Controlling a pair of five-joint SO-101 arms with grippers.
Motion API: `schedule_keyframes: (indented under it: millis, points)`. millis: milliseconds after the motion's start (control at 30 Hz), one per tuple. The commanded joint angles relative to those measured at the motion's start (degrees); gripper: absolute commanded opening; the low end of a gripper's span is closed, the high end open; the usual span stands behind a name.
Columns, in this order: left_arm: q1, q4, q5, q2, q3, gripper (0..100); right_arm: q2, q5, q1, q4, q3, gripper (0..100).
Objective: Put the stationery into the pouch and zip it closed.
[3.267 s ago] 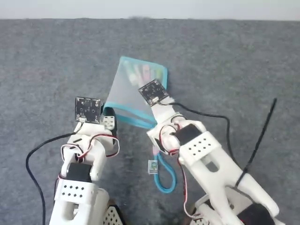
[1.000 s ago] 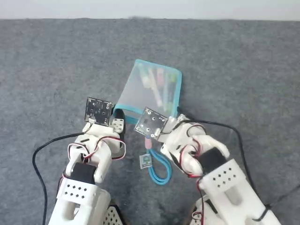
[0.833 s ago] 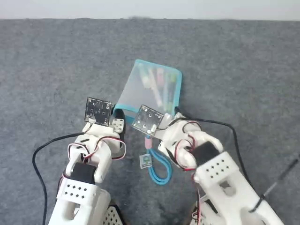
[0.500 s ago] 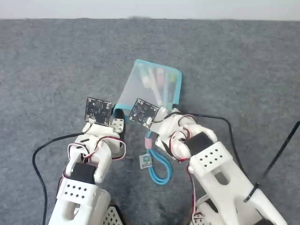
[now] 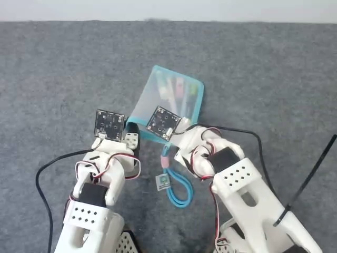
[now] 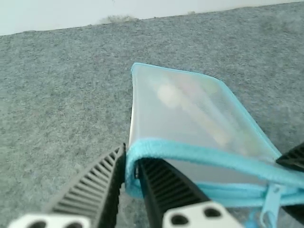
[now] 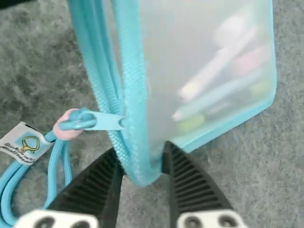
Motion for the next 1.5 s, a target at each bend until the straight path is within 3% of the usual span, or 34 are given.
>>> schedule_keyframes:
  millis: [0, 300, 467, 600, 900, 1167, 1467]
  points:
    - [-0.18, -1.58, -1.05, -0.62, -1.80, 1, -0.40, -1.93, 0.22, -0.57, -3.34, 0.7]
    - [3.16, -0.62, -1.14, -1.14, -2.42, 3, 0.04, -10.90, 0.75, -2.68, -3.34, 0.6]
    - [4.31, 7.47, -1.14, -1.14, -7.69, 12, 0.04, -14.15, 4.88, -3.91, -3.34, 0.6]
    - [6.59, 12.75, -1.14, -1.14, -11.21, 11, 0.04, -16.97, 6.64, -4.53, -3.34, 0.6]
    - [6.68, 13.19, -1.14, -1.14, -12.09, 12, 0.13, -17.32, 6.73, -3.21, -4.57, 0.6]
    - [6.24, 17.93, -0.79, -1.23, -16.13, 32, 0.13, -17.32, 6.46, -2.51, -4.57, 0.6]
    - [3.69, 20.66, -1.14, -5.89, -17.89, 33, 1.19, -17.32, 6.81, -1.98, -6.24, 0.6]
